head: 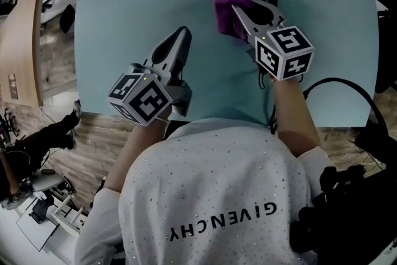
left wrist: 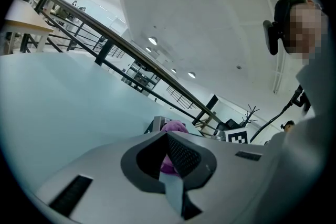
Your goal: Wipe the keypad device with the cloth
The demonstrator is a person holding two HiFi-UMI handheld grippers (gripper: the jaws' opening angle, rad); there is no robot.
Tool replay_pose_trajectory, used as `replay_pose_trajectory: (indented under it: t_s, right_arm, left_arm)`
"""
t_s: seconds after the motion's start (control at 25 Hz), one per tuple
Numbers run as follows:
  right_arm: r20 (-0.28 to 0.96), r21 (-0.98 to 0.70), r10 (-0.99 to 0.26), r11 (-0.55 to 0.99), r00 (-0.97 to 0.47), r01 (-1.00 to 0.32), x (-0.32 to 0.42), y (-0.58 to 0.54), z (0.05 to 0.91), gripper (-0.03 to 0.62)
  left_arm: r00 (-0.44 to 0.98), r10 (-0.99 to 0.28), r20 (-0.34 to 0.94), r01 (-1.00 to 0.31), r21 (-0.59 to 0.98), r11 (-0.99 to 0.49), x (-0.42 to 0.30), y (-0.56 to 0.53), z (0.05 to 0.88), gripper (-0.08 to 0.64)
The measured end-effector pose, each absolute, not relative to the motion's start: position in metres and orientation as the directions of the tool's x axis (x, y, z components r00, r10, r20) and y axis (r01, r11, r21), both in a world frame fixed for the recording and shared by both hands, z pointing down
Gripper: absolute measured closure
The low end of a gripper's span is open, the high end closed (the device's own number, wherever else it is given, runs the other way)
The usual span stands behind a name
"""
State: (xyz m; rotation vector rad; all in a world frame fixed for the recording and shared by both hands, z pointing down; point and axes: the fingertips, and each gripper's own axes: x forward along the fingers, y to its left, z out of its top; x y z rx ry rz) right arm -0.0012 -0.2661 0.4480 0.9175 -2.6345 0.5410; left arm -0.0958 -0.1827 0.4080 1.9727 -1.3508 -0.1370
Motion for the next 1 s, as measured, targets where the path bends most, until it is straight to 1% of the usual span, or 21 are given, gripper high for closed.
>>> replay_pose_trajectory:
  t_s: [0.12, 0.32, 0.56, 1.0]
  right_arm:
    - [0.404, -0.216, -0.574, 0.696, -0.712, -0.684, 0.017, -0.273, 0.448, 0.521]
    - [0.384, -0.297, -0.631, 0.607, -0.674, -0.737, 0.045, -0.286, 0.447, 0.52]
    - [0.359, -0.396, -0.682, 0.507, -0.637, -0.766, 0.074, -0.299, 0.45, 0.52]
    - [0.374, -0.44, -0.758, 0.363, -0.535, -0.822, 0.12, -0.312, 0.46, 0.521]
  left_arm:
    - [0.449, -0.842, 0.3, -0.765, 0.615, -0.189, -0.093, -0.182, 0.407, 0.56]
    - [0.454, -0.84, 0.297, -0.763, 0.617, -0.194, -0.093, -0.182, 0.406, 0.56]
    - [0.454, -0.84, 0.297, -0.761, 0.619, -0.193, -0.095, -0.183, 0.408, 0.56]
    - [0.434, -0.851, 0.297, -0.766, 0.618, -0.175, -0.105, -0.178, 0.411, 0.56]
